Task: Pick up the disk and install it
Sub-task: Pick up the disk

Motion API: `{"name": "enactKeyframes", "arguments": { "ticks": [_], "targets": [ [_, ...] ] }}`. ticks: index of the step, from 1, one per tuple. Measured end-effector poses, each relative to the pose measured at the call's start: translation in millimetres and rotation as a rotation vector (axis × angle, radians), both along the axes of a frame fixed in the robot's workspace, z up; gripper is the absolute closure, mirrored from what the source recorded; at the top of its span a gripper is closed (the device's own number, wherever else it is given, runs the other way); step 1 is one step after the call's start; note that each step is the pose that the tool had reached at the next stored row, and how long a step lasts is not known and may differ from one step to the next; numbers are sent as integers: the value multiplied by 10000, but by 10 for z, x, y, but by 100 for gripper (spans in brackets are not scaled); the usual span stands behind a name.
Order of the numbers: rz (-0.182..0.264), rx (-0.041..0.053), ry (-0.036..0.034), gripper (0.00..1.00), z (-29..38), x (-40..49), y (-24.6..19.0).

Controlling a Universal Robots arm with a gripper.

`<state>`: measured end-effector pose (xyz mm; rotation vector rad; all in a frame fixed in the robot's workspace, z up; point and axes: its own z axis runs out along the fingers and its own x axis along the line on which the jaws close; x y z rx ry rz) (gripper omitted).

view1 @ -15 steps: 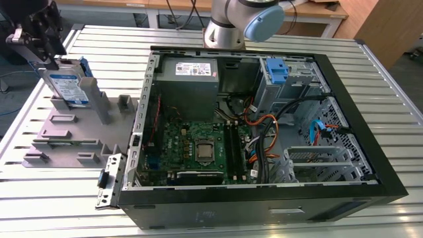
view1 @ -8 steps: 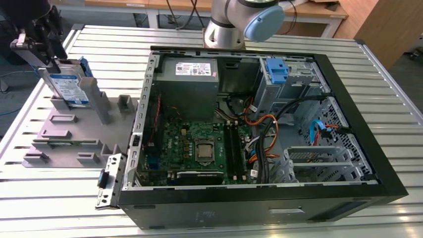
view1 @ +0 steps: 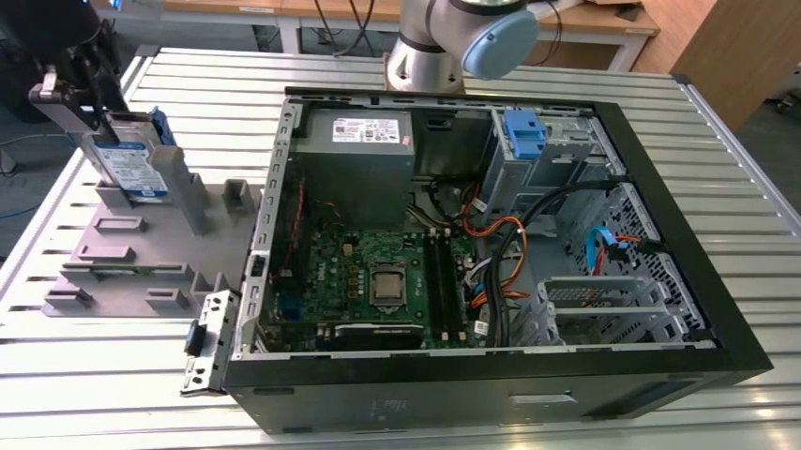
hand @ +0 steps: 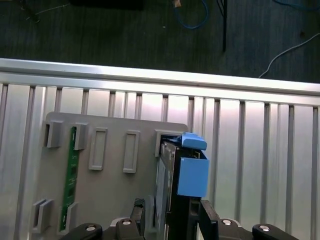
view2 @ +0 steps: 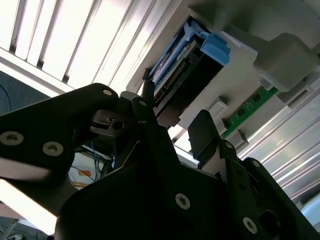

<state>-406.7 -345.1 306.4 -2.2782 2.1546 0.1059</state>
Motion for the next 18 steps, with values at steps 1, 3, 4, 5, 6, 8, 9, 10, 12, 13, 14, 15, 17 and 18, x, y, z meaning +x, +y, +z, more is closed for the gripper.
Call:
{"name": "enactKeyframes", "arguments": {
  "ticks": [1,3,4,5,6,8,9,10,12,13,14,15,17,18],
  "targets": [
    [52,0,0,45,-9,-1,0],
    [183,1,-2,45,-28,-1,0],
    [254,1,-2,45,-34,-1,0],
    [322,1,-2,45,-40,-2,1],
    [361,0,-1,45,-43,-1,2],
    [372,1,-1,45,-46,-1,3],
    [373,4,-2,45,-48,-1,5],
    [371,7,-5,45,-50,-2,9],
    [372,11,-3,45,-51,-2,20],
    [372,14,-4,45,-52,-2,24],
    [373,16,-4,45,-53,-2,25],
    [374,16,-2,45,-52,-1,25],
    [373,16,-2,45,-52,-1,26],
    [373,16,-3,45,-51,-1,26]
  ]
}}
